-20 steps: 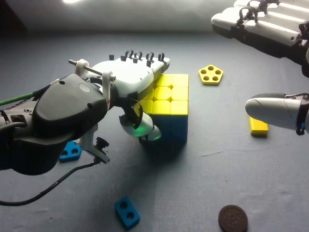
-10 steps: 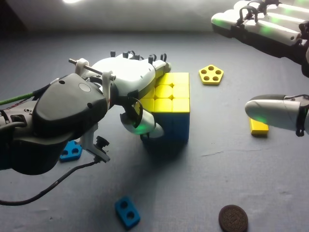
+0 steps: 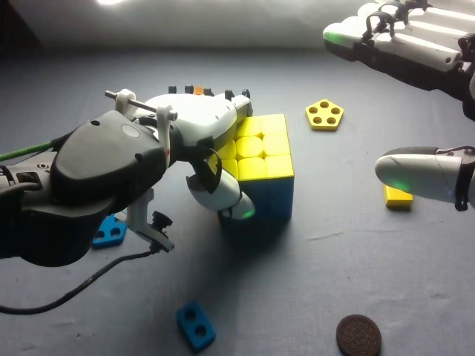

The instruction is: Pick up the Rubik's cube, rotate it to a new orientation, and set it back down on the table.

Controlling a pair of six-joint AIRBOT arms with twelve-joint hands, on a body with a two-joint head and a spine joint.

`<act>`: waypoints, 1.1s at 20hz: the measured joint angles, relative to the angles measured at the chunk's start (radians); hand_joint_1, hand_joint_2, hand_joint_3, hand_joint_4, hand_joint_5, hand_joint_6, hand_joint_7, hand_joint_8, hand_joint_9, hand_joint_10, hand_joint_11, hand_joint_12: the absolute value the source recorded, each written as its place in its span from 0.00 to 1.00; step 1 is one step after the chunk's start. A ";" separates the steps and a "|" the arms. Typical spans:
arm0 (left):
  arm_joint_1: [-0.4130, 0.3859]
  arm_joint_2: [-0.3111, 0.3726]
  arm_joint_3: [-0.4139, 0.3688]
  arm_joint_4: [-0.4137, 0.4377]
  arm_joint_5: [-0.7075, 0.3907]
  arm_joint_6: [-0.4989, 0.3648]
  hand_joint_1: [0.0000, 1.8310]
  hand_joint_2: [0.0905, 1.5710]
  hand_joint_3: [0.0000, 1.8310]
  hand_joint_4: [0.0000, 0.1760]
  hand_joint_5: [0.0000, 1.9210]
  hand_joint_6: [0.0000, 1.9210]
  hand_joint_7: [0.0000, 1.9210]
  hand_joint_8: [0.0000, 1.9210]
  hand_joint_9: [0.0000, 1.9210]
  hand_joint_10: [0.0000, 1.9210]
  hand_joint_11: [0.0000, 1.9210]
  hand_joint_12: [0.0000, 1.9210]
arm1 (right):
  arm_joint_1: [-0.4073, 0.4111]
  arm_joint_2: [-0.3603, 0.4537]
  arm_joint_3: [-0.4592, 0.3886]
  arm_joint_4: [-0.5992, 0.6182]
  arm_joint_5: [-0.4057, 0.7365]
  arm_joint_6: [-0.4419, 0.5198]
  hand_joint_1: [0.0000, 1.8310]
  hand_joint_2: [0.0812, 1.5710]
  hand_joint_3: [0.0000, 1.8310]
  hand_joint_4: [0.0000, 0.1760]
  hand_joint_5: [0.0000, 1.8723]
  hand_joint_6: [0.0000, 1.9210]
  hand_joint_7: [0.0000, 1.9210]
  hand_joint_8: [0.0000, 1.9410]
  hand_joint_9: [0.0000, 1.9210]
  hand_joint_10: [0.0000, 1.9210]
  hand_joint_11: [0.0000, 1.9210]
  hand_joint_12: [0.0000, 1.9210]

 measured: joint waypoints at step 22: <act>-0.201 0.142 -0.166 -0.338 0.122 0.336 0.52 0.93 0.00 0.19 0.21 0.97 0.23 0.97 0.16 1.00 0.20 1.00 | 0.201 0.103 -0.004 -0.216 -0.251 0.199 0.09 0.77 0.00 0.00 0.10 0.00 0.22 0.60 0.22 0.88 0.16 1.00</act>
